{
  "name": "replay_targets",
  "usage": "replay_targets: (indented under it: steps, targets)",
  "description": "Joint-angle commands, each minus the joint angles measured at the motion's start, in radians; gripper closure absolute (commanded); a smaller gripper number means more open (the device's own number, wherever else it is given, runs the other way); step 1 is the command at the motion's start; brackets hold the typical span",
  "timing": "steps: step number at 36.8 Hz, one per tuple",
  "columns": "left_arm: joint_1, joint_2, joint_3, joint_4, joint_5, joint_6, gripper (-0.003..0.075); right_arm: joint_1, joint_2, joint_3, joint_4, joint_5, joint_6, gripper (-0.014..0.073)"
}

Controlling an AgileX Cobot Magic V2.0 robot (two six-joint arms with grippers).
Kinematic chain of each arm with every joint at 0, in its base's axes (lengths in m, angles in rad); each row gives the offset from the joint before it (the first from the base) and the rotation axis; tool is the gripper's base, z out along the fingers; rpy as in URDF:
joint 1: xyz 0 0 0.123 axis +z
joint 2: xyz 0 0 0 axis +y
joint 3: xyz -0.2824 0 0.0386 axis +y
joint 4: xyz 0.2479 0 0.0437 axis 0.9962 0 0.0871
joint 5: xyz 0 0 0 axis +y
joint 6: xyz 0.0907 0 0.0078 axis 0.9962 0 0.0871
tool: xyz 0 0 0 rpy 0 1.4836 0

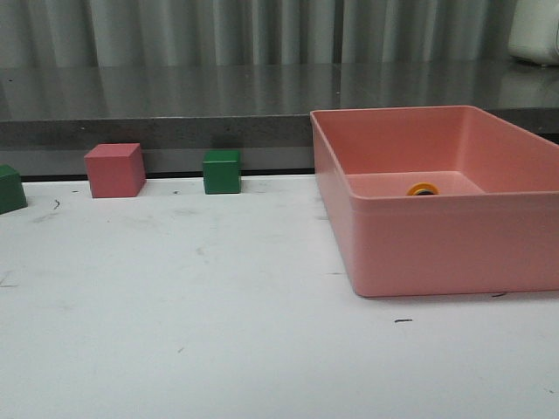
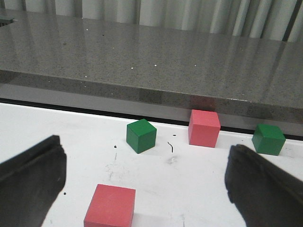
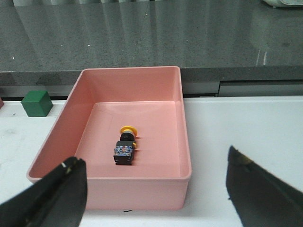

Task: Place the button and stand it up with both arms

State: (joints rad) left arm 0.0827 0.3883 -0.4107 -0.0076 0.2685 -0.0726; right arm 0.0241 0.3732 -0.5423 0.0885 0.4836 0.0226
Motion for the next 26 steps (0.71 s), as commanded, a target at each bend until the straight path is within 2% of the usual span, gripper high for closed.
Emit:
replay_targets:
  steps: [1,10,19,22,26]
  targets:
    - [0.001,0.013,-0.038,0.001,-0.078,0.003,0.006,-0.004,0.014,-0.036,-0.003,-0.084,-0.006,-0.0052]
    - [0.001,0.013,-0.038,0.001,-0.078,0.003,0.006,-0.004,0.043,-0.053,-0.003,-0.09,-0.006,-0.0052]
    - [0.001,0.013,-0.038,0.001,-0.078,0.003,0.006,0.033,0.46,-0.335,-0.003,0.072,-0.006,-0.0052]
    - [0.001,0.013,-0.038,0.001,-0.078,0.003,0.006,0.077,0.654,-0.447,0.003,0.138,-0.005,-0.0052]
    - [0.001,0.013,-0.038,0.001,-0.078,0.003,0.006,0.143,0.898,-0.606,0.005,0.232,0.064,-0.0052]
